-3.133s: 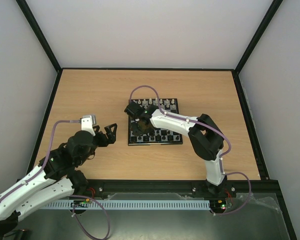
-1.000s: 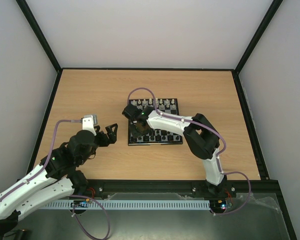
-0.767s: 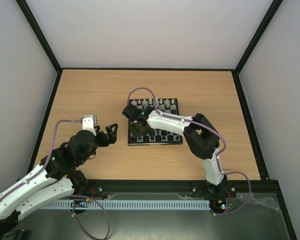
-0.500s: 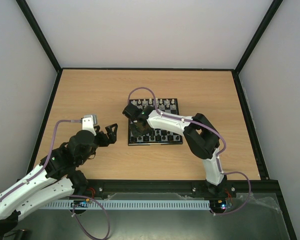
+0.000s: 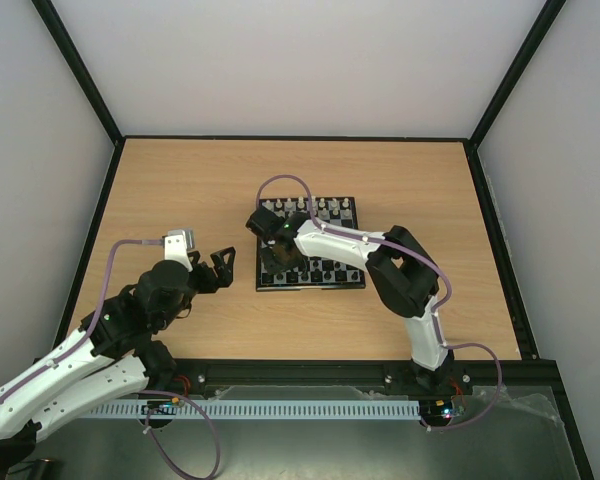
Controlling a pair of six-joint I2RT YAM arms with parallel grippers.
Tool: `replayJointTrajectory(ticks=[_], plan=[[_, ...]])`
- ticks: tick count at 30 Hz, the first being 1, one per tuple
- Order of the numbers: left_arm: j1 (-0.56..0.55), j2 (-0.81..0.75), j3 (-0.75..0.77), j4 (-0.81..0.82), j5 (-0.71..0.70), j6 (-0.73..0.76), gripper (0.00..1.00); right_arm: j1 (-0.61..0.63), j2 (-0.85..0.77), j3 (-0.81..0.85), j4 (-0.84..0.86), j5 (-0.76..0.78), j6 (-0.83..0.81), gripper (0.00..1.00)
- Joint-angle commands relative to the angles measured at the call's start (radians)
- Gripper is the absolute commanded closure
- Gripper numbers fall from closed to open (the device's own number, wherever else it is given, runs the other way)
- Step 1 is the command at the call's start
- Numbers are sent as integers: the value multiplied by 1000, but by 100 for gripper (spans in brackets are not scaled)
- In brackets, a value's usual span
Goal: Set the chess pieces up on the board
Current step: Adjust the chess piece on the chessboard.
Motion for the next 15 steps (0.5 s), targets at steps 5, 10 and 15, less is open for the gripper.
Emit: replayJointTrajectory(ticks=[5,10,15], plan=[[4,-4,-11,8,-10,9,0,-1,-89,-32,-23,7,4,70],[6,0,-11,8,-11,9,0,8,-140,-62,-20,25,14,66],[4,-1,-13,10,-9,8,0,26,-175,-84,-23,23,20,69]])
